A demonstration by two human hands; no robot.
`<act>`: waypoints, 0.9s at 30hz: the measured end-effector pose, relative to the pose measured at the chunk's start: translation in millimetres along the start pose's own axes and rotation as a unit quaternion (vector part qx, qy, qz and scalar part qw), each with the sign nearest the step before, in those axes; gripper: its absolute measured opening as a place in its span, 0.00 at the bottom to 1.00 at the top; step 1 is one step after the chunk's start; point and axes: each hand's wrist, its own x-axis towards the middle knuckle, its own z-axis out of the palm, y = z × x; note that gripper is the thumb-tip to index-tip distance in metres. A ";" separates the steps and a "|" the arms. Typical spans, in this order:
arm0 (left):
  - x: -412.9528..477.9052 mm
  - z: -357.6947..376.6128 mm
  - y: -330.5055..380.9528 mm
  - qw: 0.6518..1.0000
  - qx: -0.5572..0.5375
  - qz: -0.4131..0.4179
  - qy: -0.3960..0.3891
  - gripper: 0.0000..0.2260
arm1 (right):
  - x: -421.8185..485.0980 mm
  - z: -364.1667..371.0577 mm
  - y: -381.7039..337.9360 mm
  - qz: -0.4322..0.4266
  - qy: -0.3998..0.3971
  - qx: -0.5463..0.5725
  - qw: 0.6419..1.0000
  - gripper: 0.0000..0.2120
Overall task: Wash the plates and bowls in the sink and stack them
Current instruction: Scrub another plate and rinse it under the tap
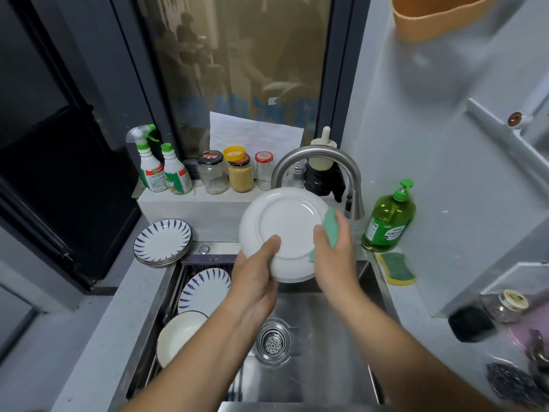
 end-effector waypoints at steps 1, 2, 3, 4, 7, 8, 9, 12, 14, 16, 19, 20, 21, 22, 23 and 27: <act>-2.0 2.4 -1.5 1.000 -0.006 0.003 0.002 0.17 | 12.8 -1.9 -2.8 0.011 0.008 -0.005 1.000 0.23; -2.6 5.2 -1.1 1.000 -0.015 0.005 0.007 0.18 | 19.9 -2.5 -4.6 0.017 0.011 -0.008 1.000 0.22; -1.7 7.4 0.1 1.000 -0.025 0.007 0.010 0.18 | 19.5 -1.0 -3.9 0.018 0.018 -0.003 1.000 0.22; -0.2 9.4 1.8 0.999 -0.034 0.010 0.010 0.18 | 13.3 2.6 -2.4 0.015 0.026 0.010 0.999 0.23; 0.3 11.4 -2.0 0.998 -0.058 0.016 0.017 0.17 | -20.6 17.2 4.8 0.020 0.033 0.061 0.997 0.29; 0.2 9.7 -6.2 0.997 -0.068 0.017 0.021 0.18 | -29.0 20.9 8.3 0.037 0.030 0.085 0.995 0.32; -0.4 7.2 -11.1 0.997 -0.077 0.016 0.023 0.19 | -31.9 22.4 12.3 0.067 0.033 0.113 0.991 0.33; -6.3 0.4 -22.3 0.998 -0.040 -0.012 0.045 0.18 | -14.6 13.8 17.3 0.173 0.018 0.209 0.962 0.25; -12.4 -5.0 -24.4 0.998 -0.017 -0.034 0.043 0.17 | -2.4 4.3 17.8 0.173 -0.038 0.216 0.960 0.20; -13.5 -12.1 -21.8 0.999 0.012 -0.040 0.021 0.17 | 9.3 -4.9 15.4 0.138 -0.082 0.198 0.967 0.17; -5.1 -25.4 -5.9 0.997 0.077 -0.020 0.009 0.22 | 30.2 -25.6 2.9 0.094 -0.182 0.127 0.971 0.23; -0.4 -30.6 1.8 0.994 0.105 -0.015 0.015 0.24 | 37.5 -33.0 -1.2 0.087 -0.236 0.096 0.963 0.25; 3.1 -34.9 9.4 0.990 0.136 -0.019 0.017 0.24 | 43.8 -39.0 -4.5 0.085 -0.286 0.070 0.952 0.26; 6.1 -38.2 15.2 0.986 0.161 -0.031 0.005 0.25 | 49.6 -41.9 -4.8 0.086 -0.317 0.051 0.943 0.26; 8.5 -41.4 19.3 0.984 0.172 -0.045 -0.014 0.28 | 52.5 -41.4 -5.2 0.085 -0.332 0.041 0.938 0.26; 16.4 -52.1 23.5 0.990 0.141 -0.017 0.005 0.22 | 34.8 -10.2 15.3 0.078 -0.227 0.036 0.970 0.23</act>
